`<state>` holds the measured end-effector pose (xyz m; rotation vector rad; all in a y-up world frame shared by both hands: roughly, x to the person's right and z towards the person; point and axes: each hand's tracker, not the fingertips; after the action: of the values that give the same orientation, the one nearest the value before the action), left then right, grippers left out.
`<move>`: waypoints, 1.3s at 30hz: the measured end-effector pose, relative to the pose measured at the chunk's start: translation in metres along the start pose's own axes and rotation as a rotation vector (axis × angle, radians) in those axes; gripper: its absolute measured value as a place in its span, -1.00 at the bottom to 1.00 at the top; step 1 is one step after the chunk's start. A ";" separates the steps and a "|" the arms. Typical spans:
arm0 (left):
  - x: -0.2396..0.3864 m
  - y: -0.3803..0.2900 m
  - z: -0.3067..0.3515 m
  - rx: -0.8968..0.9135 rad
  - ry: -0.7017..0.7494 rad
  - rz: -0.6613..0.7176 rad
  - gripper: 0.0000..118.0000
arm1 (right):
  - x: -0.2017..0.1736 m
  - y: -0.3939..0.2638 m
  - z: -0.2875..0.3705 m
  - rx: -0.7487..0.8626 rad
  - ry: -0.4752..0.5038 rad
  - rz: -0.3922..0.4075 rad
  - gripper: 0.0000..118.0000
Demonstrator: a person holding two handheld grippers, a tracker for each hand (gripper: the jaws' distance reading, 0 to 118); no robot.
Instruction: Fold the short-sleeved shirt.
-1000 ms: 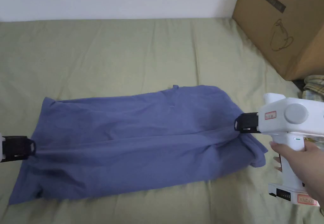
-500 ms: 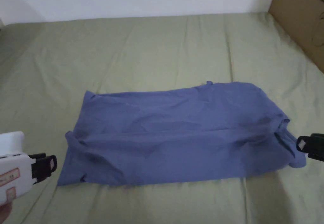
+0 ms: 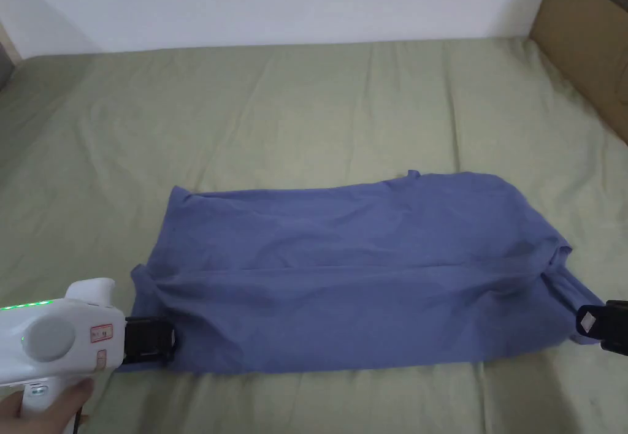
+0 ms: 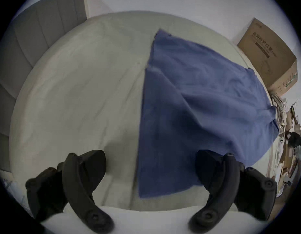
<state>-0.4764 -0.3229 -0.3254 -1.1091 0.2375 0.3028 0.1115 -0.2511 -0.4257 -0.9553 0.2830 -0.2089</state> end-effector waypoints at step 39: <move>-0.011 -0.068 0.102 0.044 -0.080 -0.034 -0.97 | 0.071 -0.026 0.019 -0.209 -0.054 0.060 -0.78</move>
<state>-0.4585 -0.2594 -0.2214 -1.0546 0.1537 0.3098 0.1833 -0.2725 -0.4038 -1.1563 0.2872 -0.0988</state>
